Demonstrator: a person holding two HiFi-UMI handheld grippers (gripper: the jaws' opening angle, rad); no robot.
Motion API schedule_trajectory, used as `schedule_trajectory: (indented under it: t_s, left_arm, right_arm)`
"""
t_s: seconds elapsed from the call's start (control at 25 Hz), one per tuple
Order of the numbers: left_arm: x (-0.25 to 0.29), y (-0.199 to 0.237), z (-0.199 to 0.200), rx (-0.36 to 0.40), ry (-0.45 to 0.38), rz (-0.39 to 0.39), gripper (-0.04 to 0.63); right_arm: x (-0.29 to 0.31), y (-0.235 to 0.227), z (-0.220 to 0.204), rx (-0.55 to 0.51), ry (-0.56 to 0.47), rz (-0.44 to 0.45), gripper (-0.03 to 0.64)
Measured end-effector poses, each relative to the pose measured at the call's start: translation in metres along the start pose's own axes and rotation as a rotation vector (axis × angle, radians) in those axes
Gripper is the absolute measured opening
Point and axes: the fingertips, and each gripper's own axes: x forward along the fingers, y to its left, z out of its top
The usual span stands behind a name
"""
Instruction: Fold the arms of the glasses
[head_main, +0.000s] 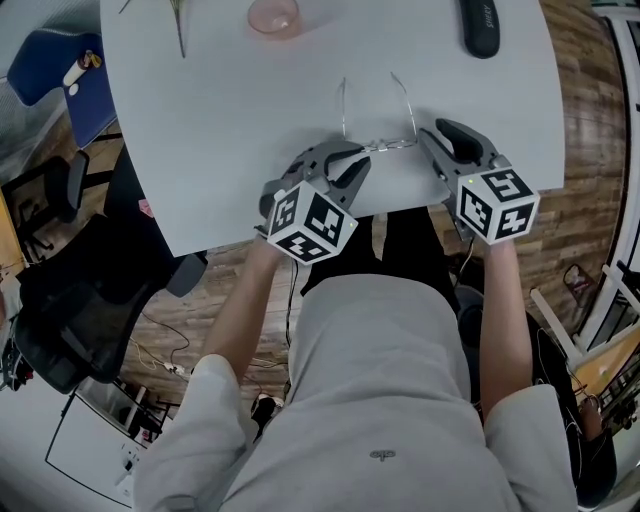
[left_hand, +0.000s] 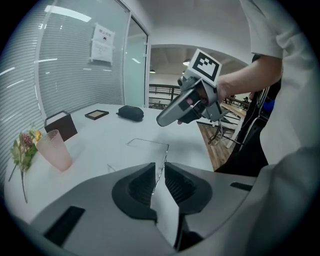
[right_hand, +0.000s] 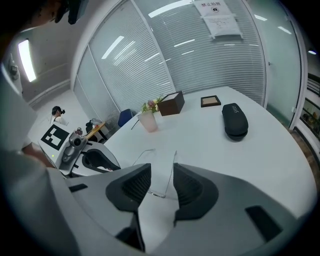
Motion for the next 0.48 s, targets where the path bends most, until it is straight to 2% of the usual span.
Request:
schedule_trajectory:
  t_s: [0.24, 0.48]
  left_arm:
    - [0.01, -0.004, -0.008, 0.102, 0.05, -0.001, 0.066]
    - [0.018, -0.007, -0.012, 0.156, 0.082, 0.001, 0.057]
  right_arm:
    - [0.01, -0.004, -0.007, -0.008, 0.034, 0.011, 0.141]
    - [0.015, -0.01, -0.014, -0.007, 0.061, 0.017, 0.14]
